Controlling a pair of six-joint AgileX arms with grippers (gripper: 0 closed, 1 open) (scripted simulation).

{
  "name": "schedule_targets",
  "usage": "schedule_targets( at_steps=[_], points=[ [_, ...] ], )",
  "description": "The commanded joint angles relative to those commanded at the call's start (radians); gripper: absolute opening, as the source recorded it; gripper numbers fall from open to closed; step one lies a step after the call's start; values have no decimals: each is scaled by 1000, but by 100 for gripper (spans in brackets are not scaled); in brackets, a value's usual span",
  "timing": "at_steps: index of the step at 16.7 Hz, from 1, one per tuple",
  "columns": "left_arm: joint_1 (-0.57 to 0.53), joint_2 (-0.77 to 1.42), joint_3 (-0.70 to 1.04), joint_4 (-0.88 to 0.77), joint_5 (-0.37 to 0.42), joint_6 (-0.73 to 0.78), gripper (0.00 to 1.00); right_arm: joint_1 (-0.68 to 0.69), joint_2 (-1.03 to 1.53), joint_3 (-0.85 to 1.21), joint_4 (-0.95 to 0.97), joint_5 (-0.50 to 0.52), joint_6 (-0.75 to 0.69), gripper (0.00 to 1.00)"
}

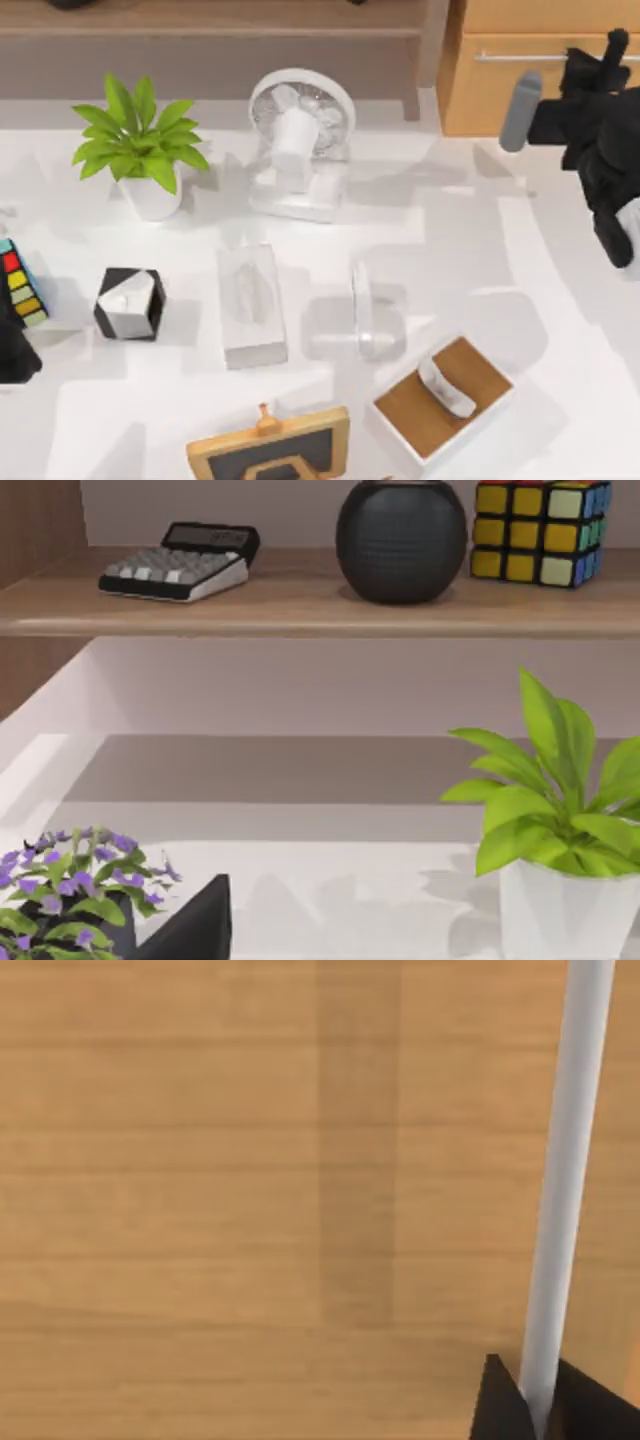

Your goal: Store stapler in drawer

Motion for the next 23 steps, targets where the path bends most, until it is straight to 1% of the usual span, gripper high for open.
schedule_targets(
  at_steps=[6,13,19,23],
  points=[
    [0,0,0,0,0,0,100,24,-80,-231,112,19,3,0],
    [0,0,0,0,0,0,100,30,-103,-262,139,31,1,0],
    [0,0,0,0,0,0,100,63,-170,-476,258,60,4,0],
    [0,0,0,0,0,0,100,75,-192,-511,285,72,3,0]
  ],
)
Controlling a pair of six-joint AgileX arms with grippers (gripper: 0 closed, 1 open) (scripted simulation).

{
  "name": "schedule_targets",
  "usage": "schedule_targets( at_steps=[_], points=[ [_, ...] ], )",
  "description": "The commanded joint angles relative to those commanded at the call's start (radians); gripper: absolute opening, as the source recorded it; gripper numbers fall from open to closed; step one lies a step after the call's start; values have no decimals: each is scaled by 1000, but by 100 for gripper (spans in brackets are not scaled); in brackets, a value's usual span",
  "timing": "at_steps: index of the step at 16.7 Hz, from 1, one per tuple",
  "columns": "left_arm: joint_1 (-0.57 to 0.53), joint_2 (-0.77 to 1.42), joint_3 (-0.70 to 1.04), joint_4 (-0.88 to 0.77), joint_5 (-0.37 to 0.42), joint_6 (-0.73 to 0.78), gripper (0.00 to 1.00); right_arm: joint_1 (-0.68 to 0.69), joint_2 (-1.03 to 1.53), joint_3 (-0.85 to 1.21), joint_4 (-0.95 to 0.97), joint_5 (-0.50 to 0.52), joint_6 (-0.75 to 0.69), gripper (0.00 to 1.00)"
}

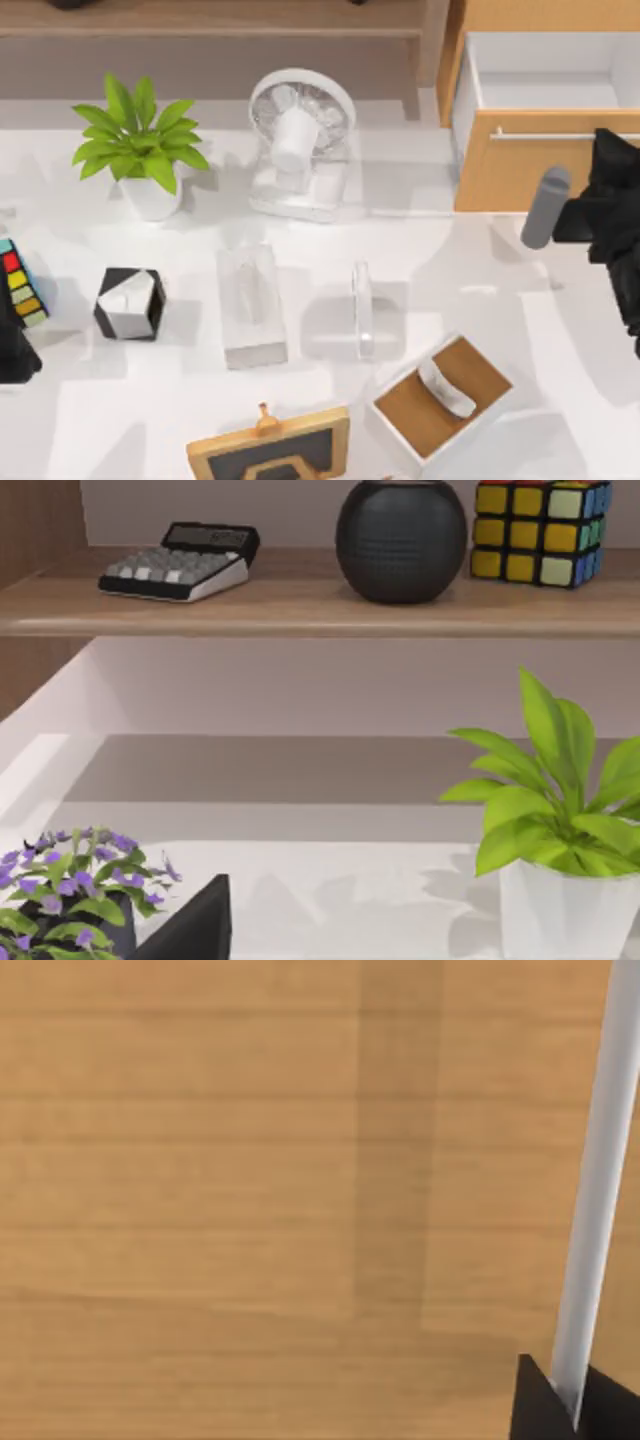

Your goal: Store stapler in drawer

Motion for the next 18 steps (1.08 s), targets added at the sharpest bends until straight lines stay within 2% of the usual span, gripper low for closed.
schedule_targets(
  at_steps=[4,11,16,18],
  points=[
    [0,0,0,0,0,0,100,3,-5,-12,15,8,-1,0],
    [0,0,0,0,0,0,100,59,-51,-224,157,58,-1,0],
    [0,0,0,0,0,0,100,69,-64,-242,176,71,1,0],
    [0,0,0,0,0,0,100,69,-64,-242,176,71,1,15]
  ],
)
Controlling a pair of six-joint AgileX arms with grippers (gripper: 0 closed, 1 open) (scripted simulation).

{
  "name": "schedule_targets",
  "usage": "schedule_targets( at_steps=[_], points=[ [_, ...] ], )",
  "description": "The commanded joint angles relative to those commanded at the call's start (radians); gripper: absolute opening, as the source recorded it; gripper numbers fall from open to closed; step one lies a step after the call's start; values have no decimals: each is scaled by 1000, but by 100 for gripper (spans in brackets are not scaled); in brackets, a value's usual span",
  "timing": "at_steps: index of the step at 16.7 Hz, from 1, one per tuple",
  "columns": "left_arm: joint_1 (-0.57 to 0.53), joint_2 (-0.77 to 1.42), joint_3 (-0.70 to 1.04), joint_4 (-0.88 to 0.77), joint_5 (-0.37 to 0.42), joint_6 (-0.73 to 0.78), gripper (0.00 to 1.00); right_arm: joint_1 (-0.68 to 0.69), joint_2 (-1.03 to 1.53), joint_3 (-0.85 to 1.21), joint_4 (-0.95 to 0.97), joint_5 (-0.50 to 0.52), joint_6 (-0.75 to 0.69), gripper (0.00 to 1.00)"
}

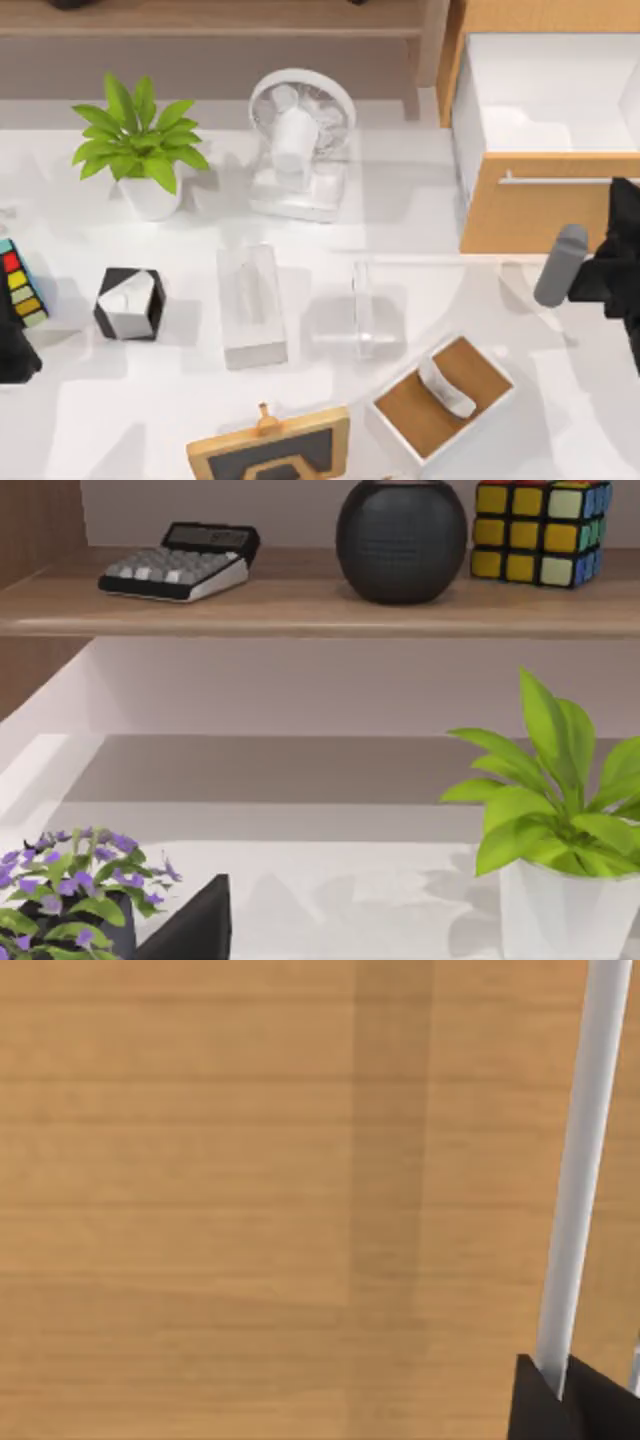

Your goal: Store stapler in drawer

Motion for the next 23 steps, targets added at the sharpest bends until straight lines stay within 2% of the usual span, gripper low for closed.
schedule_targets(
  at_steps=[11,23],
  points=[
    [0,0,0,0,0,0,100,0,0,0,0,0,0,98],
    [0,0,0,0,0,0,100,12,-3,-26,25,11,-1,100]
  ],
)
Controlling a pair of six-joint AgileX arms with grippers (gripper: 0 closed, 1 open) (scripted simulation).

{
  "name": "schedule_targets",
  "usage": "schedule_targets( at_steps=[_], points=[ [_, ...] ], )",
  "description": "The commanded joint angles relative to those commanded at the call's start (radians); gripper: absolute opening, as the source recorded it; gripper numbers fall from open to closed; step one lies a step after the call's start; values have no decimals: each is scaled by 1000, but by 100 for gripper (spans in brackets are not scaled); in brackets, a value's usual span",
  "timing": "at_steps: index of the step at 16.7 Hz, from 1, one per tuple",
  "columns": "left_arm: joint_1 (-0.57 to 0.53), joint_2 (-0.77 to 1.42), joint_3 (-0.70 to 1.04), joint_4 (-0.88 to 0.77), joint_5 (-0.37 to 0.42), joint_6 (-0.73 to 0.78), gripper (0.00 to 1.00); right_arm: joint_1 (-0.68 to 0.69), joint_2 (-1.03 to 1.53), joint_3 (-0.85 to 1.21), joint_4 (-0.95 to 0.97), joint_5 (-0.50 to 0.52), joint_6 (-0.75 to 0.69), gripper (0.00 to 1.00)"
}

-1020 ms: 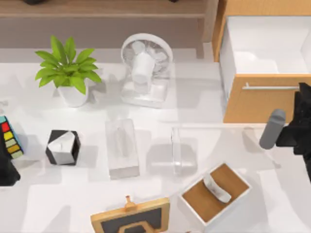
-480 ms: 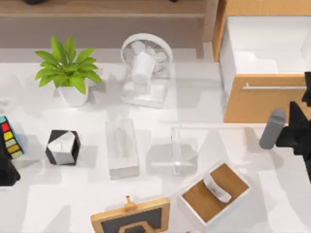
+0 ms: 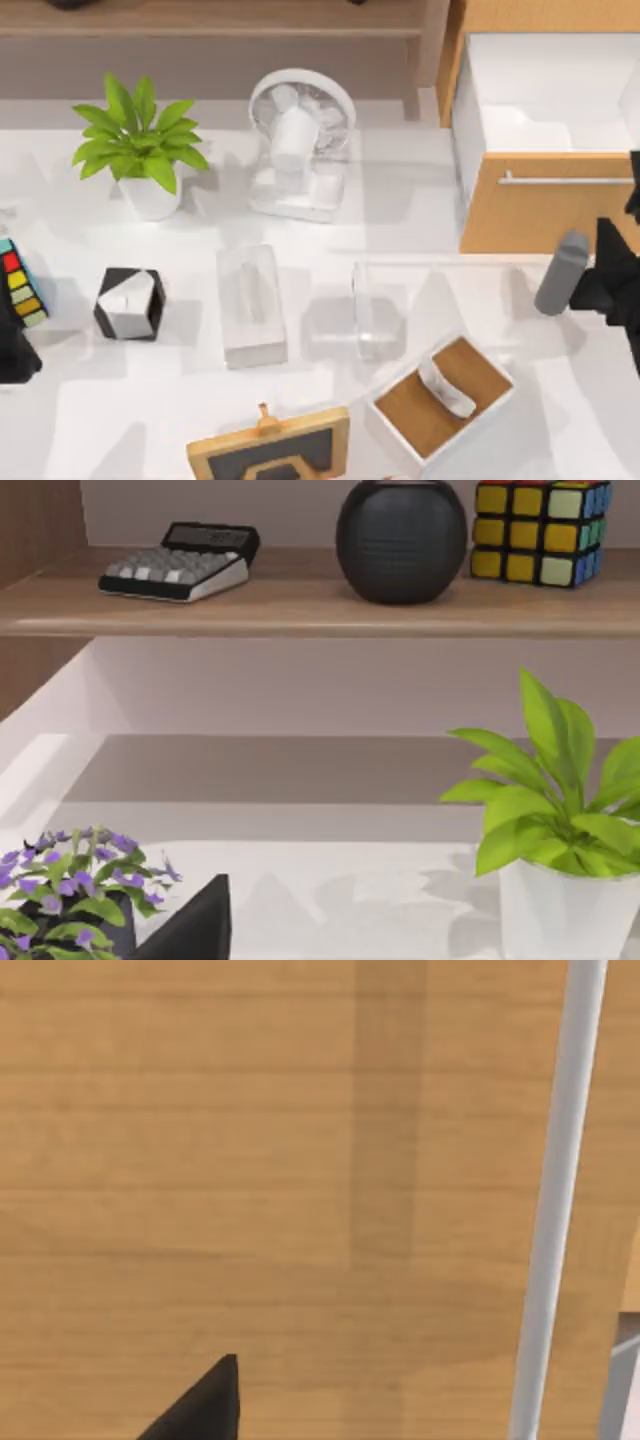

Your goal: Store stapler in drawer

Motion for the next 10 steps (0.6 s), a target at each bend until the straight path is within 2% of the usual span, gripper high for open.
schedule_targets(
  at_steps=[4,10],
  points=[
    [0,0,0,0,0,0,100,19,-5,-47,40,20,1,100],
    [0,0,0,0,0,0,100,37,29,-33,0,6,23,100]
  ],
)
